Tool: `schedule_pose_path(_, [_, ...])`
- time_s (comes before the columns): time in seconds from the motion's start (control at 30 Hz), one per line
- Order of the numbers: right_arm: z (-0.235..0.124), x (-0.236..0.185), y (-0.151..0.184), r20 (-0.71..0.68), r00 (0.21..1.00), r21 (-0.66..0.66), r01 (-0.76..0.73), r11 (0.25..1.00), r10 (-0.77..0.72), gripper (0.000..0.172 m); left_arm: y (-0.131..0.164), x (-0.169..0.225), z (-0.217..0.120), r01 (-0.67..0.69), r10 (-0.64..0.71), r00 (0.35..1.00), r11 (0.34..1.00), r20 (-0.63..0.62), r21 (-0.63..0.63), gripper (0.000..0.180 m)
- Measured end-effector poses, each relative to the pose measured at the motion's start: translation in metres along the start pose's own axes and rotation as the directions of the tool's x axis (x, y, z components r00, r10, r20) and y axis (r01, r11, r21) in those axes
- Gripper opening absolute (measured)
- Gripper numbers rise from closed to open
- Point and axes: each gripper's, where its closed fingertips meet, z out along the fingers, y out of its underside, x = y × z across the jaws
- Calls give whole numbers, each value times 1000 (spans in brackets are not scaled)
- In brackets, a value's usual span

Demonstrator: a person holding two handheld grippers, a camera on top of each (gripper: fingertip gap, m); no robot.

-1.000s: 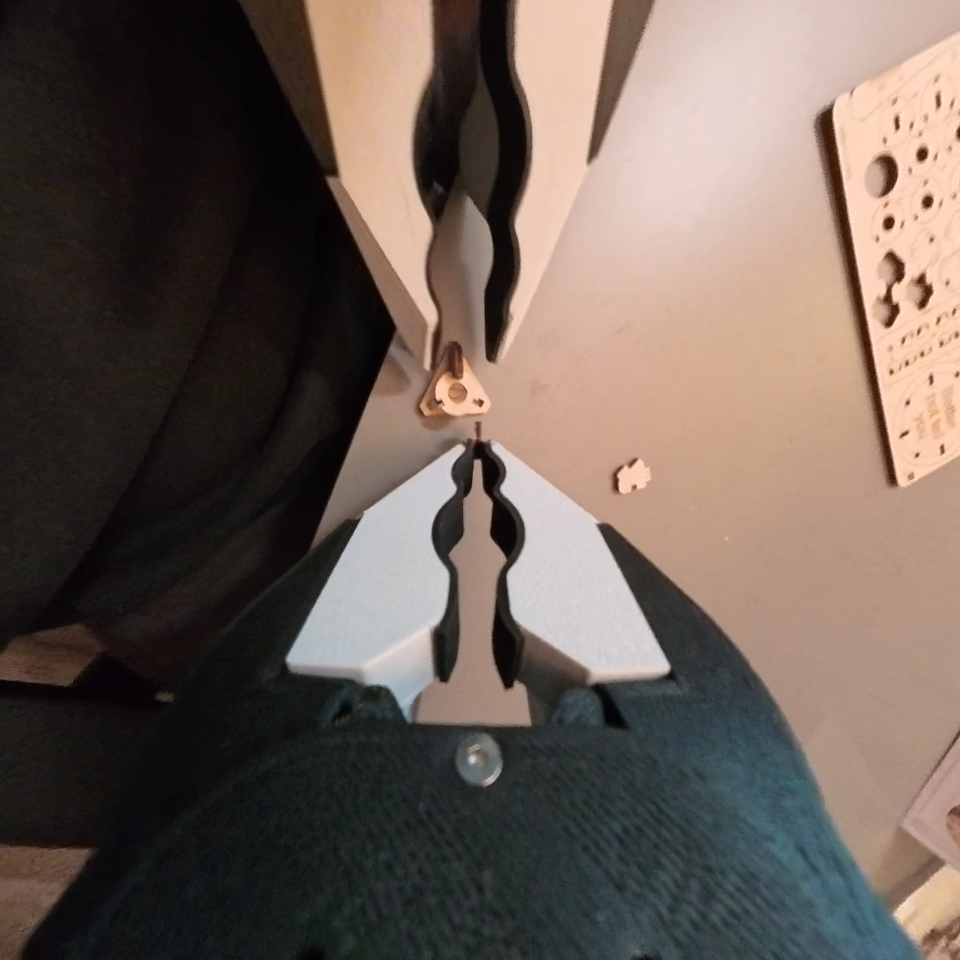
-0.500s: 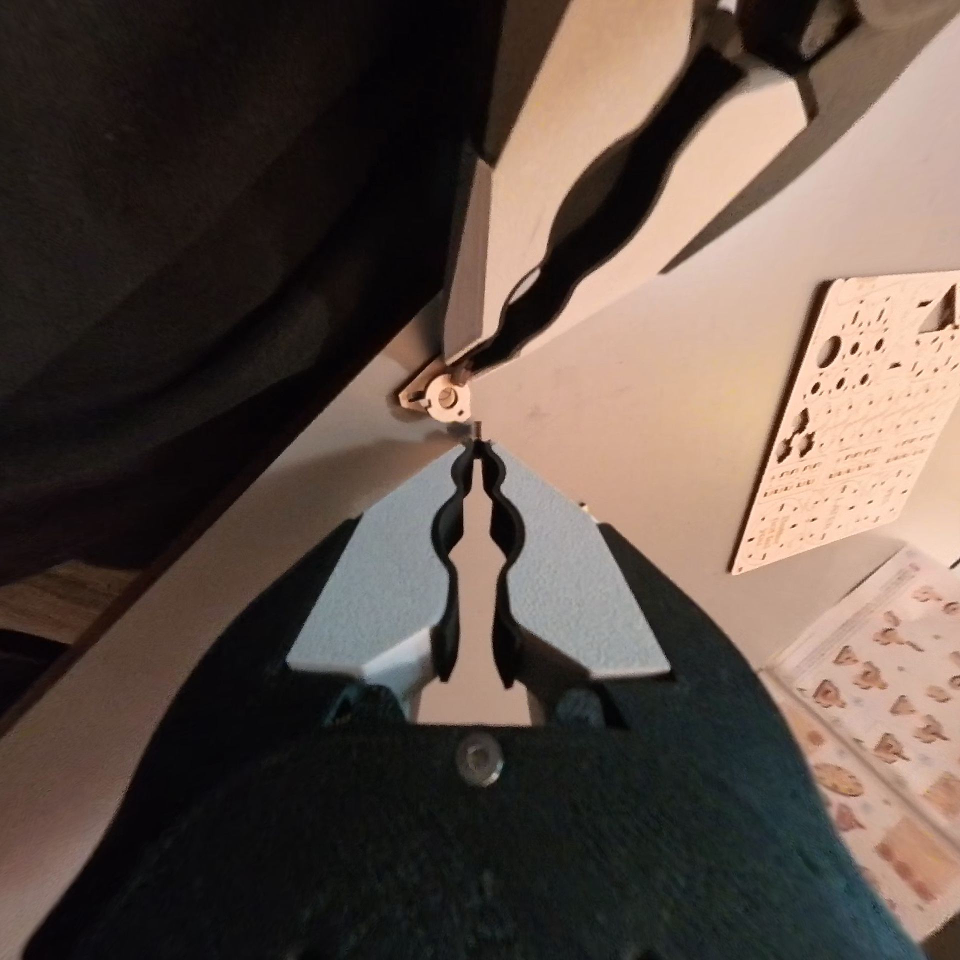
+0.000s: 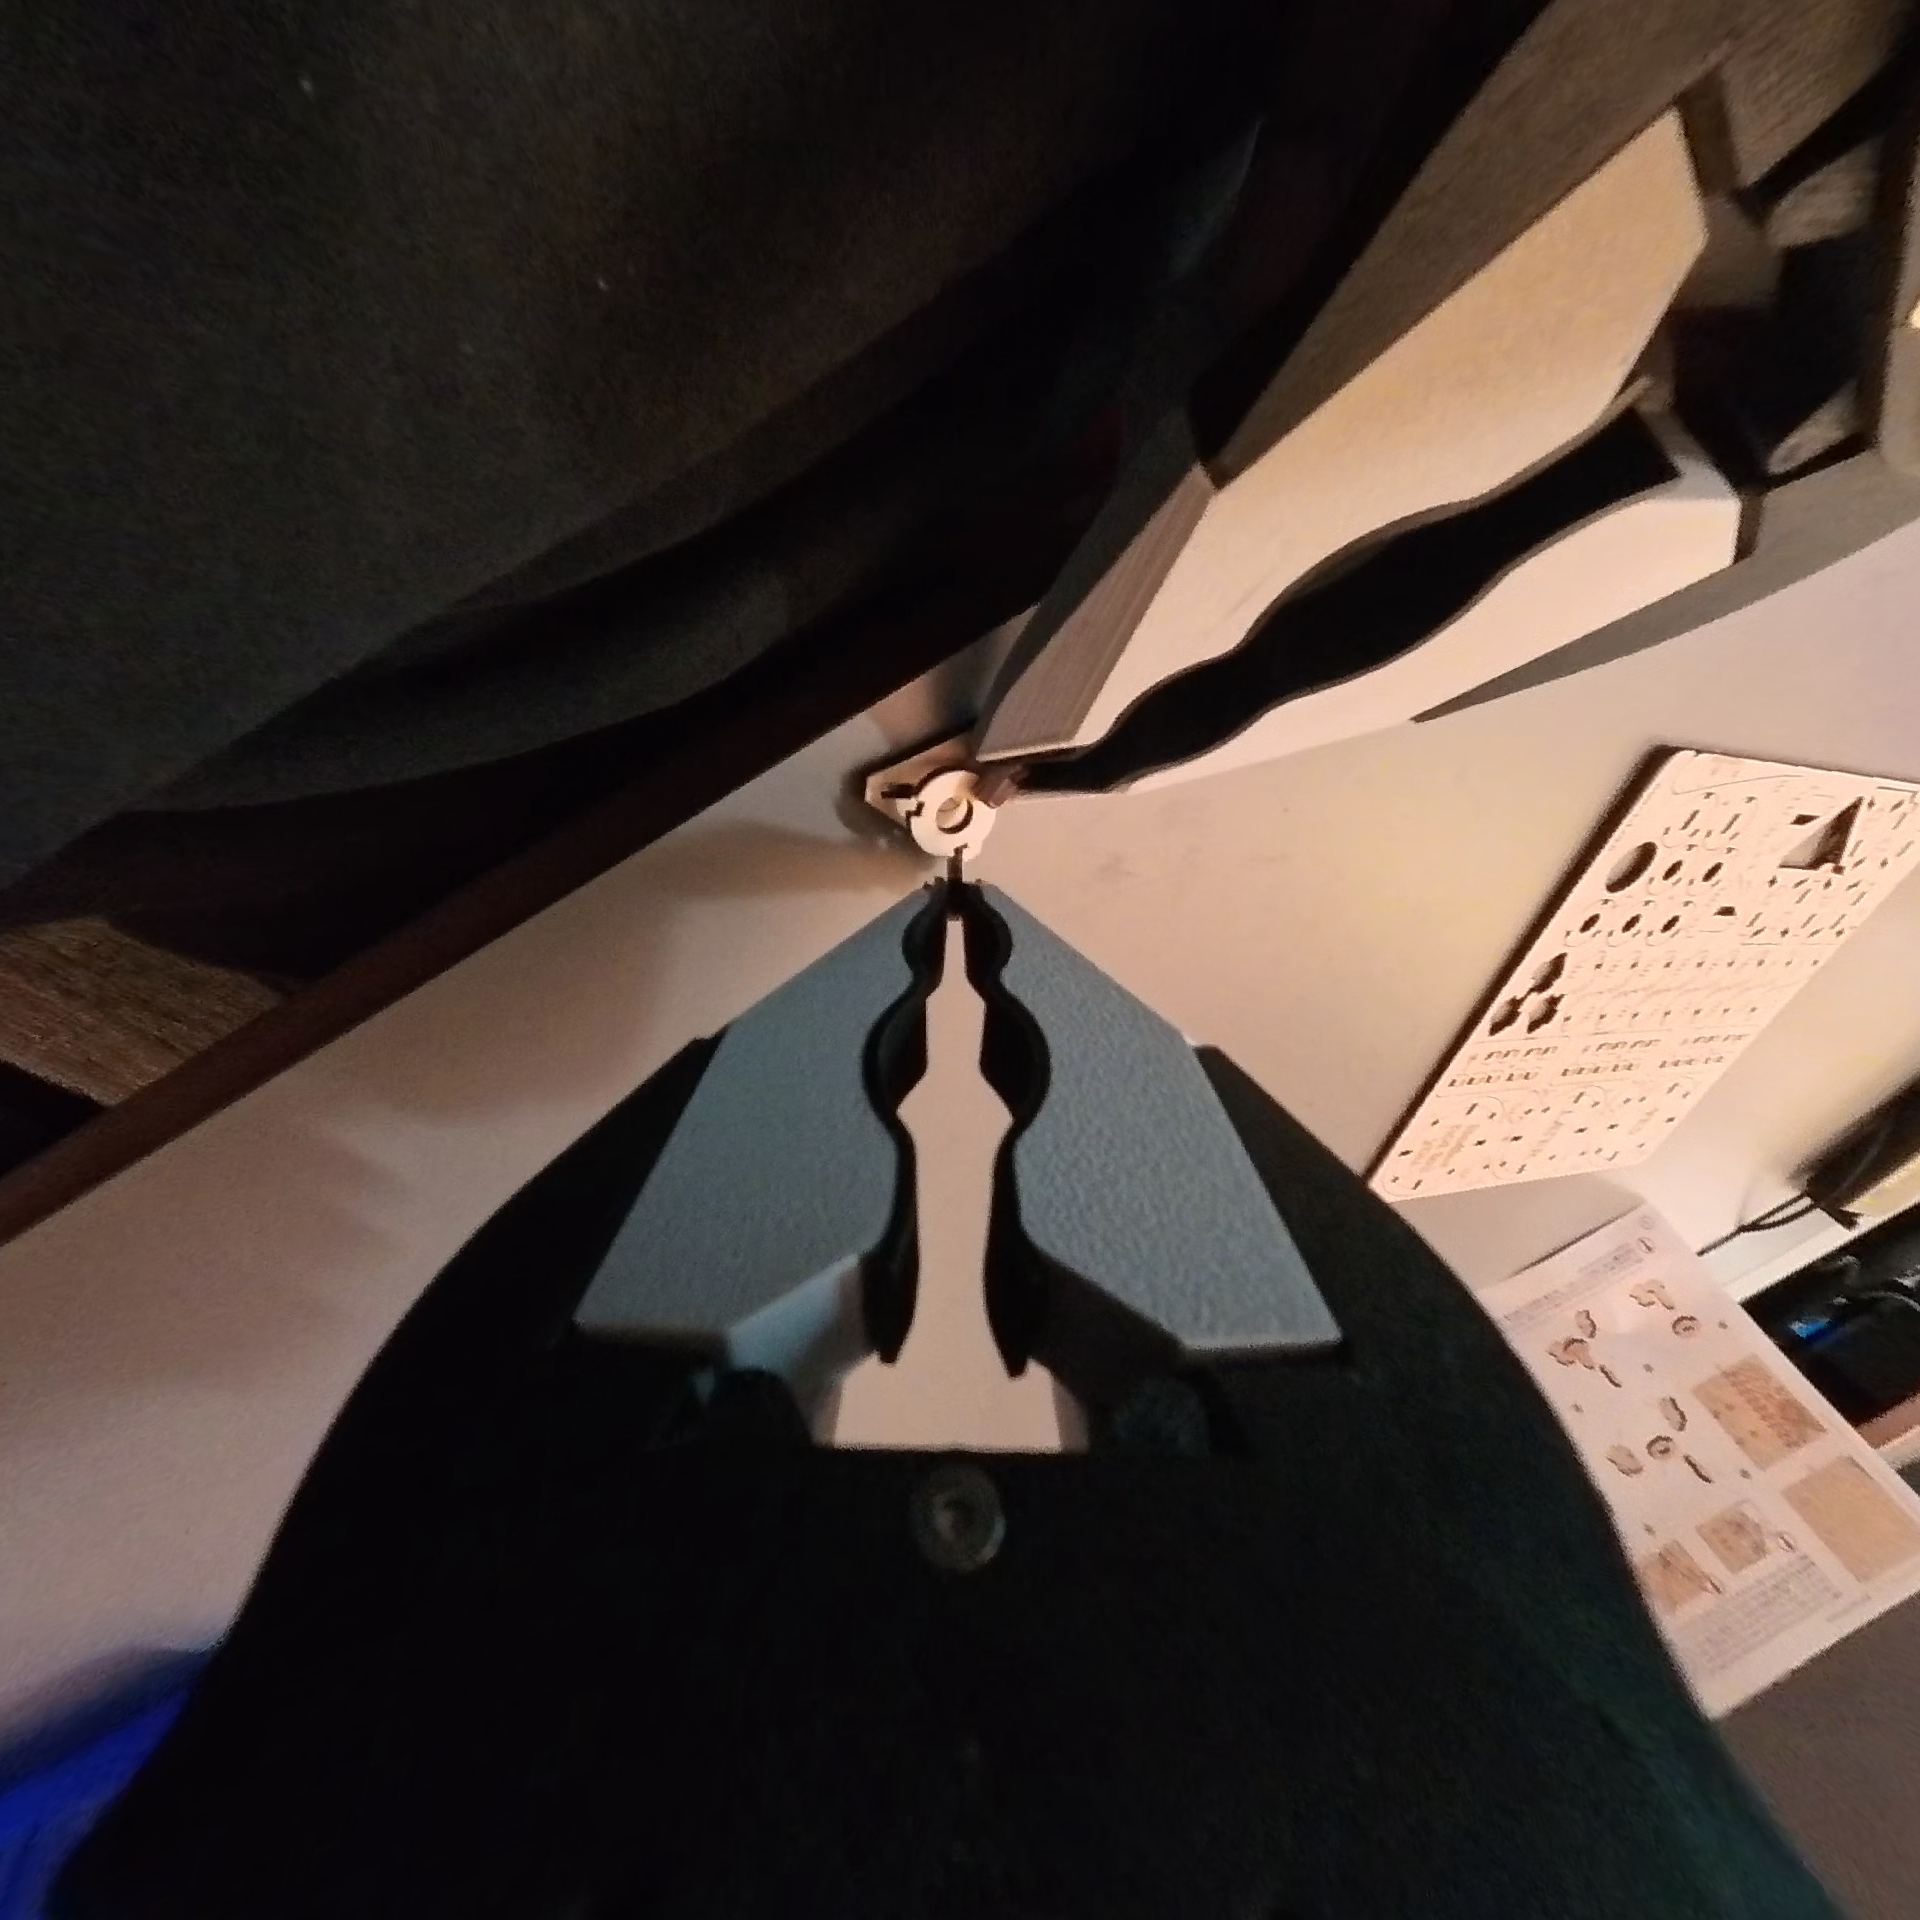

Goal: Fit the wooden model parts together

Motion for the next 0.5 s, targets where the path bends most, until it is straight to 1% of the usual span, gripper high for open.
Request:
schedule_pose_path(0.13, [-3,1,-5,11,1000,35,8,999,-8,0,0,1,0,-19,19,1000,1000,-1,2,2])
schedule_pose_path(0.27, [-2,0,-5,18,1000,36,25,999,-25,0,0,2,1,-32,32,999,999,-7,0,2])
schedule_pose_path(0.5, [-5,1,-7,26,999,87,-35,996,33,0,1,5,1,-19,19,999,1000,-35,8,2])
